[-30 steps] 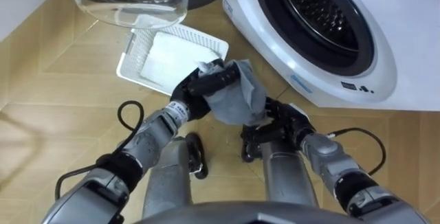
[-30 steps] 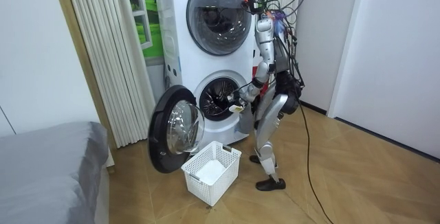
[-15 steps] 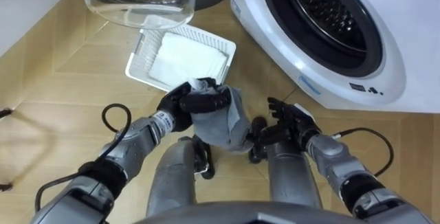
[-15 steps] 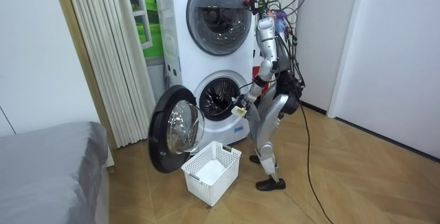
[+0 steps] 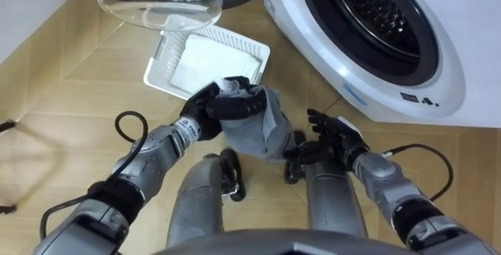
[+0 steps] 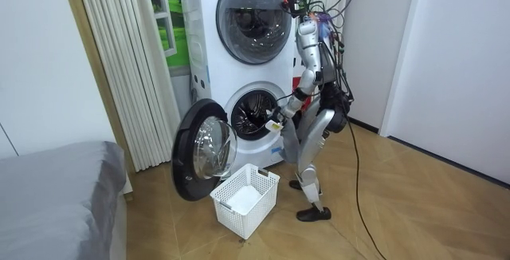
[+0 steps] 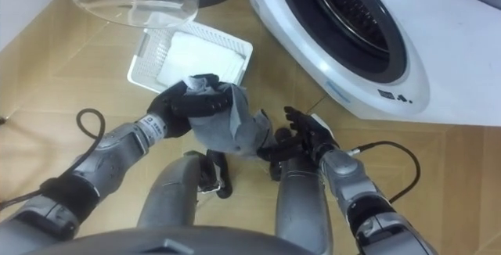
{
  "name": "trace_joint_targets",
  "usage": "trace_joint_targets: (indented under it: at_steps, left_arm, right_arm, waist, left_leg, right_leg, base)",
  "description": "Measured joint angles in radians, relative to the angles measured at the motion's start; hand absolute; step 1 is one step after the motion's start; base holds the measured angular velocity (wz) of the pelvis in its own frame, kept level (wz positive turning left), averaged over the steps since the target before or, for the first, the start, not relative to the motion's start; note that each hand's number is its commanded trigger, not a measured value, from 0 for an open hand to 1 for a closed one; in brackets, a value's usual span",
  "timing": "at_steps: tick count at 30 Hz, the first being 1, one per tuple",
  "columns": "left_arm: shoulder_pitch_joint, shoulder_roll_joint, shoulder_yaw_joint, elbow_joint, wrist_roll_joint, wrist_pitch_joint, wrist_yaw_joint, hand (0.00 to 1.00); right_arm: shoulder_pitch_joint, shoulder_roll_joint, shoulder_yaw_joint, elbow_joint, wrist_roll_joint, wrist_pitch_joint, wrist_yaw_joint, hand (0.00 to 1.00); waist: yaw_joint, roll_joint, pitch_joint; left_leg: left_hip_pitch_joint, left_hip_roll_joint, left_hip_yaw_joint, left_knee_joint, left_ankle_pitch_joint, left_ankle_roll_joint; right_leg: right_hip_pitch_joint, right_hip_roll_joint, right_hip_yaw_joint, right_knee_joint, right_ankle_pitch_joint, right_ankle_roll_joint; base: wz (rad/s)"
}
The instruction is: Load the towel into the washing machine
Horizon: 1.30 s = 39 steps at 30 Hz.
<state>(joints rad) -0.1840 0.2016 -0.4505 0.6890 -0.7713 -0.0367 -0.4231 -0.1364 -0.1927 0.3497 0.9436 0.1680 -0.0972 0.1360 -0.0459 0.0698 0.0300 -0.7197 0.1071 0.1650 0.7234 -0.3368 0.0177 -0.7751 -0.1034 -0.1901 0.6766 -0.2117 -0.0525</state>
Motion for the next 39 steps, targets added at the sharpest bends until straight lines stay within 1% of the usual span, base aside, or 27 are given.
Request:
trace_joint_targets:
  at_steps: [1,2,4,6,9,10,12,15,17,22,23,24,25,27,30,33,37,39]
  left_arm:
    - [0.000,-0.010,0.005,0.000,0.000,0.000,0.000,1.00]
    - [-0.001,-0.013,0.007,0.000,0.000,0.000,0.000,1.00]
    - [-0.007,-0.025,0.007,0.000,-0.001,-0.003,0.000,1.00]
    - [-0.019,-0.034,0.002,0.000,-0.003,-0.009,0.000,1.00]
    - [-0.039,-0.034,-0.012,0.000,-0.017,-0.011,0.000,1.00]
    - [-0.043,-0.033,-0.015,0.000,-0.031,-0.011,0.000,1.00]
    - [-0.055,-0.032,-0.018,0.000,-0.092,-0.011,-0.003,1.00]
    - [-0.059,-0.035,-0.020,0.000,-0.105,-0.009,-0.007,1.00]
    - [-0.055,-0.036,-0.025,0.000,-0.122,0.000,-0.009,1.00]
    - [-0.037,-0.044,-0.029,0.005,-0.170,0.041,-0.017,1.00]
    - [-0.036,-0.047,-0.033,0.009,-0.191,0.047,-0.017,1.00]
    - [-0.036,-0.051,-0.038,0.014,-0.218,0.055,-0.017,1.00]
    - [-0.037,-0.053,-0.041,0.017,-0.227,0.057,-0.017,1.00]
    - [-0.034,-0.058,-0.046,0.020,-0.261,0.077,-0.017,1.00]
    - [-0.032,-0.065,-0.064,0.038,-0.298,0.090,-0.018,1.00]
    - [-0.023,-0.069,-0.066,0.040,-0.305,0.101,-0.019,1.00]
    - [-0.016,-0.070,-0.066,0.042,-0.328,0.102,-0.023,1.00]
    - [-0.009,-0.074,-0.067,0.043,-0.329,0.102,-0.035,1.00]
  right_arm:
    - [0.000,0.001,0.000,0.000,-0.005,0.000,0.002,0.00]
    - [0.000,0.002,0.000,0.000,-0.009,0.000,0.003,0.00]
    - [-0.001,0.004,0.000,0.000,-0.018,0.000,0.010,0.00]
    - [-0.005,0.008,0.001,0.000,-0.017,-0.001,0.011,0.00]
    - [-0.007,0.014,0.001,0.000,-0.018,-0.001,0.014,0.00]
    - [-0.008,0.017,0.001,0.000,-0.019,-0.001,0.016,0.00]
    - [-0.013,0.027,0.001,0.000,-0.020,0.002,0.025,0.00]
    - [-0.014,0.032,0.000,-0.009,-0.019,0.006,0.041,0.00]
    - [-0.017,0.032,0.000,-0.009,-0.018,0.015,0.044,0.00]
    - [-0.023,0.039,0.000,-0.010,-0.019,0.037,0.031,0.00]
    - [-0.023,0.041,-0.001,-0.011,-0.020,0.040,0.024,0.29]
    - [-0.022,0.042,0.000,-0.014,-0.020,0.047,0.018,0.84]
    - [-0.022,0.042,0.000,-0.017,-0.020,0.049,0.017,1.00]
    - [-0.028,0.043,0.000,-0.021,-0.020,0.062,0.015,1.00]
    - [-0.040,0.042,-0.001,-0.020,-0.028,0.093,-0.003,1.00]
    - [-0.051,0.041,-0.001,-0.020,-0.063,0.113,-0.014,1.00]
    - [-0.057,0.047,0.001,-0.017,-0.082,0.121,-0.022,1.00]
    - [-0.058,0.050,0.000,-0.017,-0.090,0.121,-0.033,1.00]
  waist:
    - [0.000,-0.001,0.0007]
    - [0.000,-0.002,0.0012]
    - [-0.002,-0.007,0.0047]
    - [-0.004,-0.016,0.0103]
    - [-0.011,-0.020,0.0130]
    - [-0.013,-0.020,0.0133]
    - [-0.024,-0.020,0.0133]
    - [-0.032,-0.020,0.0131]
    - [-0.031,-0.020,0.0130]
    - [-0.031,-0.018,0.0116]
    - [-0.031,-0.017,0.0111]
    - [-0.032,-0.016,0.0105]
    - [-0.032,-0.016,0.0104]
    - [-0.032,-0.015,0.0093]
    - [-0.033,-0.013,0.0039]
    - [-0.032,-0.015,-0.0001]
    - [-0.031,-0.014,-0.0022]
    - [-0.032,-0.014,-0.0045]
  left_leg:
    - [0.000,0.000,0.000,0.000,0.000,0.000]
    - [0.001,0.000,0.000,-0.001,0.000,0.000]
    - [0.000,0.000,0.000,-0.002,0.001,0.000]
    - [-0.002,0.001,-0.002,-0.003,0.002,0.000]
    - [-0.004,0.003,-0.003,-0.003,0.002,0.000]
    - [-0.005,0.003,-0.004,-0.002,0.002,0.000]
    - [-0.009,0.004,-0.006,0.000,0.002,0.000]
    - [-0.010,0.004,-0.007,-0.001,0.002,0.000]
    - [-0.010,0.004,-0.008,-0.001,0.002,0.000]
    - [-0.008,0.002,-0.004,-0.002,0.002,0.000]
    - [-0.007,0.002,-0.003,-0.003,0.002,0.000]
    - [-0.007,0.002,-0.001,-0.003,0.002,0.000]
    - [-0.007,0.002,-0.001,-0.003,0.002,0.000]
    - [-0.007,0.003,-0.004,-0.003,0.002,0.000]
    - [-0.002,0.001,-0.003,-0.003,0.002,0.000]
    - [0.007,-0.002,-0.003,-0.001,0.003,-0.001]
    - [0.026,-0.005,0.002,-0.004,0.005,-0.001]
    - [0.034,-0.015,0.004,-0.019,0.017,0.001]
  right_leg:
    - [0.000,0.000,0.000,0.000,0.000,0.000]
    - [0.000,0.000,0.000,0.000,0.000,0.000]
    - [0.000,0.000,0.000,-0.001,0.000,0.000]
    - [0.000,0.000,-0.003,-0.004,0.000,0.000]
    - [0.000,-0.001,-0.004,-0.005,0.000,0.000]
    - [0.000,-0.001,-0.005,-0.005,0.000,0.000]
    - [-0.001,0.000,-0.008,-0.007,0.000,0.000]
    - [-0.002,0.000,-0.009,-0.009,0.000,0.000]
    - [-0.004,0.001,-0.007,-0.009,0.000,0.000]
    - [-0.003,0.003,-0.008,-0.010,0.001,-0.001]
    - [-0.002,0.003,-0.007,-0.012,0.001,-0.001]
    - [-0.002,0.004,-0.007,-0.014,0.002,-0.001]
    - [-0.002,0.005,-0.006,-0.015,0.003,-0.002]
    - [-0.002,0.009,-0.005,-0.017,0.004,-0.002]
    - [0.001,0.005,-0.004,-0.010,0.004,-0.002]
    - [0.003,0.003,0.000,-0.002,0.004,-0.002]
    - [0.019,0.001,0.004,-0.002,0.004,-0.002]
    - [0.022,-0.001,0.008,-0.003,0.005,-0.001]
  base:
    - [0.00]
    - [0.00]
    - [0.00]
    - [0.00]
    - [0.00]
    - [0.00]
    - [0.00]
    - [0.00]
    - [-0.03]
    - [0.00]
    - [-0.04]
    - [-0.04]
    - [-0.04]
    - [0.00]
    - [0.00]
    - [0.00]
    - [-0.02]
    - [0.06]
